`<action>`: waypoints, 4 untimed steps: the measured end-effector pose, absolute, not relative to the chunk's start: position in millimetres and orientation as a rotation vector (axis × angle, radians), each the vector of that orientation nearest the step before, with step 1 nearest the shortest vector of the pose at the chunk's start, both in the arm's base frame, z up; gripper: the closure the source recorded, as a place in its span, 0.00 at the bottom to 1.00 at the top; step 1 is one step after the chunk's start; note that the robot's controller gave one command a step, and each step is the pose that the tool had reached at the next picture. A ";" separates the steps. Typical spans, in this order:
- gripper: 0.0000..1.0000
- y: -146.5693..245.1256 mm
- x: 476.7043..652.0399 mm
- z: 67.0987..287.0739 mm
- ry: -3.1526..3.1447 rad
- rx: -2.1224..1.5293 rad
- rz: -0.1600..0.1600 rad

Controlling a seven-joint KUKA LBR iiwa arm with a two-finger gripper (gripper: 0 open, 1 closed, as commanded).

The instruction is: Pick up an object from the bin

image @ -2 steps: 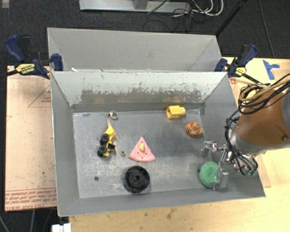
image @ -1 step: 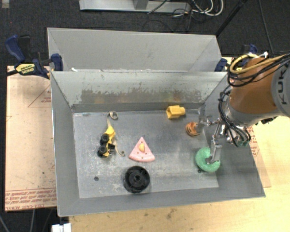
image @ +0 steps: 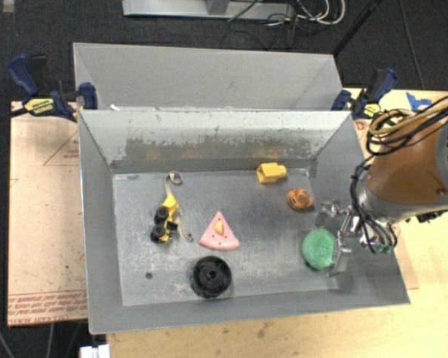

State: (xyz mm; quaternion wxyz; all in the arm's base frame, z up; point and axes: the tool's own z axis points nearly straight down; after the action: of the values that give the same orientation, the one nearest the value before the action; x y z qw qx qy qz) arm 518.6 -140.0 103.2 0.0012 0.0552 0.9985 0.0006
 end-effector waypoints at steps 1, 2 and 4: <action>0.00 -144.3 519.1 79.0 3.131 0.223 0.001; 1.00 -153.4 512.6 69.5 3.122 0.354 0.003; 1.00 -153.1 511.4 74.1 3.127 0.353 0.003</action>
Offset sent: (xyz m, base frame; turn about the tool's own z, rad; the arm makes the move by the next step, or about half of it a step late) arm -0.0061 -0.0145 -0.0332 0.1164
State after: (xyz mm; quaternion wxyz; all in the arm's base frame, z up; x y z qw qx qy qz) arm 511.4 -153.1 74.1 -0.0024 0.1122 0.9937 0.0011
